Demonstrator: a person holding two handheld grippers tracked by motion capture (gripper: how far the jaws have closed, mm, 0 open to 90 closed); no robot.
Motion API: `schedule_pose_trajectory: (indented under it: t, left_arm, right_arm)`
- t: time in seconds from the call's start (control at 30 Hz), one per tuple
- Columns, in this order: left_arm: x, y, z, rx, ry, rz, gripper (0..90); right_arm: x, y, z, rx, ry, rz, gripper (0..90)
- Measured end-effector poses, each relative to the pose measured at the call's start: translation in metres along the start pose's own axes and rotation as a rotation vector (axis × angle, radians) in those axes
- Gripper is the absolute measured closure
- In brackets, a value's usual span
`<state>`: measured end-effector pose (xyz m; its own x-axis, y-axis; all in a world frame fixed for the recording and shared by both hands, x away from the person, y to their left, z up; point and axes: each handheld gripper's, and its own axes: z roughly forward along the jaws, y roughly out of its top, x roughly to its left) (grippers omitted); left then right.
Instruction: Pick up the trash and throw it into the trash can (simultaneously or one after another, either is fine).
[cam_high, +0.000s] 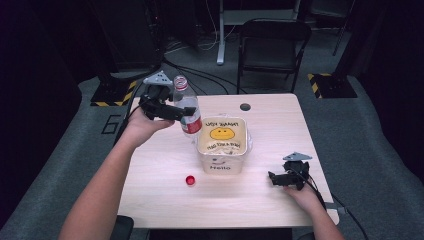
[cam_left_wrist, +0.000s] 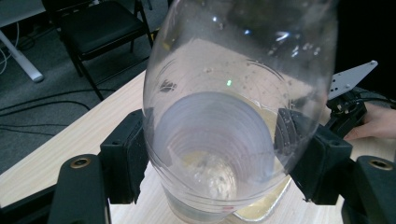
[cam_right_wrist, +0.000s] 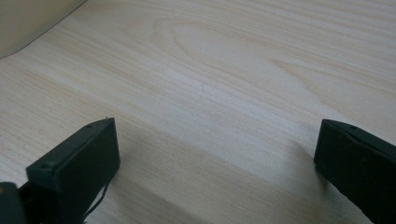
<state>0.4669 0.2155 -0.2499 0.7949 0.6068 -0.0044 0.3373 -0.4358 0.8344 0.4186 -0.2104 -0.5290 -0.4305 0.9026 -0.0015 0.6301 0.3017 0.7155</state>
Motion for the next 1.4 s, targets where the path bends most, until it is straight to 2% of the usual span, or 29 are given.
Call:
schedule_pose_trajectory:
  t: [0.33,0.67,0.83,0.97,1.07,1.4]
  left_arm:
    - [-0.005,0.011,0.010,-0.011,-0.012,0.008,29.3]
    - [-0.009,0.018,0.030,-0.005,-0.028,0.017,29.4]
    - [-0.009,0.019,0.039,-0.006,-0.031,0.007,29.3]
    - [-0.008,0.020,0.047,0.001,-0.027,0.017,29.3]
    - [-0.008,0.020,0.054,-0.009,-0.028,0.005,29.4]
    - [-0.006,0.017,0.075,0.003,-0.025,-0.004,29.3]
  right_arm:
    - [0.000,0.000,0.000,0.000,0.000,0.000,0.0]
    - [0.000,0.000,0.000,0.000,0.000,0.000,0.0]
    - [0.000,0.000,0.000,0.000,0.000,0.001,0.0]
    - [0.000,0.000,0.000,0.000,0.000,0.000,0.0]
    - [0.000,0.000,0.000,0.000,0.000,-0.001,0.0]
    - [0.000,0.000,0.000,-0.001,0.001,0.001,0.0]
